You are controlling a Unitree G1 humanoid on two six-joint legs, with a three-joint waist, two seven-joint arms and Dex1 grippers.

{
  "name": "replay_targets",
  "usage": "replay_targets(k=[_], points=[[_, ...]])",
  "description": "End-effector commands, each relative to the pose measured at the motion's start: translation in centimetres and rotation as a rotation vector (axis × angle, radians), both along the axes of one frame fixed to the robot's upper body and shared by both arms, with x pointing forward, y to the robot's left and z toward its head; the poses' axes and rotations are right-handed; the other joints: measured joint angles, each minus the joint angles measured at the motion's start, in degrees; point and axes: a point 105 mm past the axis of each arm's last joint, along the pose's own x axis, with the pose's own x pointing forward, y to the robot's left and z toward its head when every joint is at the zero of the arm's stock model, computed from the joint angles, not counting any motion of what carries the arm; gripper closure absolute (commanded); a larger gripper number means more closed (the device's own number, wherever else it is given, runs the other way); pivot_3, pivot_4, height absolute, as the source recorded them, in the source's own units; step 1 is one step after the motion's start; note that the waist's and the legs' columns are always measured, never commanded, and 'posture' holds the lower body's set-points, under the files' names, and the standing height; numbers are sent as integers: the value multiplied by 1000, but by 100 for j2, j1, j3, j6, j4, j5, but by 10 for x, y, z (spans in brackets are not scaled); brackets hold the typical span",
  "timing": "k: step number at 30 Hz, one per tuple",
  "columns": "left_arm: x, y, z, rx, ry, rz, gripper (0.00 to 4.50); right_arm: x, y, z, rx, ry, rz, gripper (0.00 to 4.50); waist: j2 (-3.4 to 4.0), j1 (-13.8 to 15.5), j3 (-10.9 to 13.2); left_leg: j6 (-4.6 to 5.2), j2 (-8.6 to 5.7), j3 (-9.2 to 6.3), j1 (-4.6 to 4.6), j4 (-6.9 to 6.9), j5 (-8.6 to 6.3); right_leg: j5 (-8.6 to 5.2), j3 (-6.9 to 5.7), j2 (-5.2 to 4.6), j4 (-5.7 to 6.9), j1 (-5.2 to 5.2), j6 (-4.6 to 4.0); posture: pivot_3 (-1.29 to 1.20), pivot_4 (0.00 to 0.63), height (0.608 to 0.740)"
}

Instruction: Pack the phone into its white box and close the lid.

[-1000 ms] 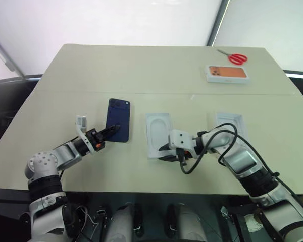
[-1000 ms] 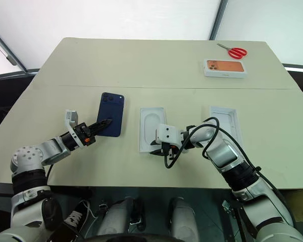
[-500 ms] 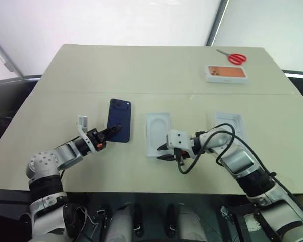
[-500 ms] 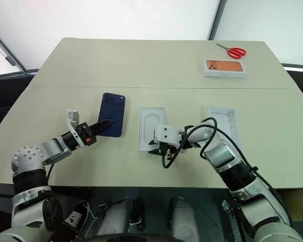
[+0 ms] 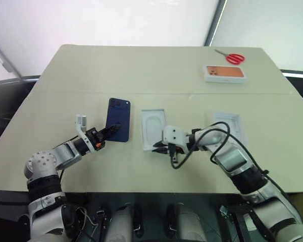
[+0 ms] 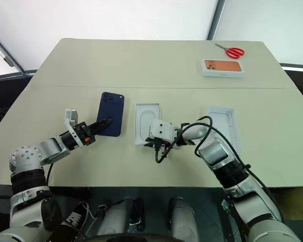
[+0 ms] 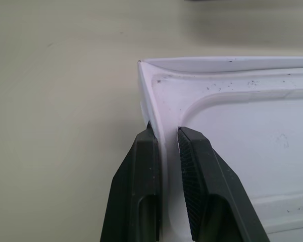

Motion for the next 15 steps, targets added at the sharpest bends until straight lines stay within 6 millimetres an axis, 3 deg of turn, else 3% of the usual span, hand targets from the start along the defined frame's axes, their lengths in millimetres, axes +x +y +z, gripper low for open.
replay_targets(k=[1,7,10,15], points=[[2,-1,20,-24,-83,-9,4500,19,2,-5,-13,-3,-114,4005,0,5,0,-1,0,0,0,0,1,0,0,0,0,0,-1,0,150,738],[5,3,23,-25,-91,11,4500,23,14,-2,30,61,-139,4005,0,23,0,-1,-4,0,-1,0,1,1,0,-2,0,0,-1,0,150,738],[4,2,23,-20,-93,9,4500,15,13,-3,25,79,-99,2864,-1,24,0,-1,-4,0,-1,0,0,1,0,-2,0,1,-1,0,150,738],[4,0,23,-22,-93,6,4500,14,4,-7,-29,61,-85,443,0,34,0,-1,-5,0,-7,-2,0,1,-1,-1,0,-4,-1,0,150,738]])
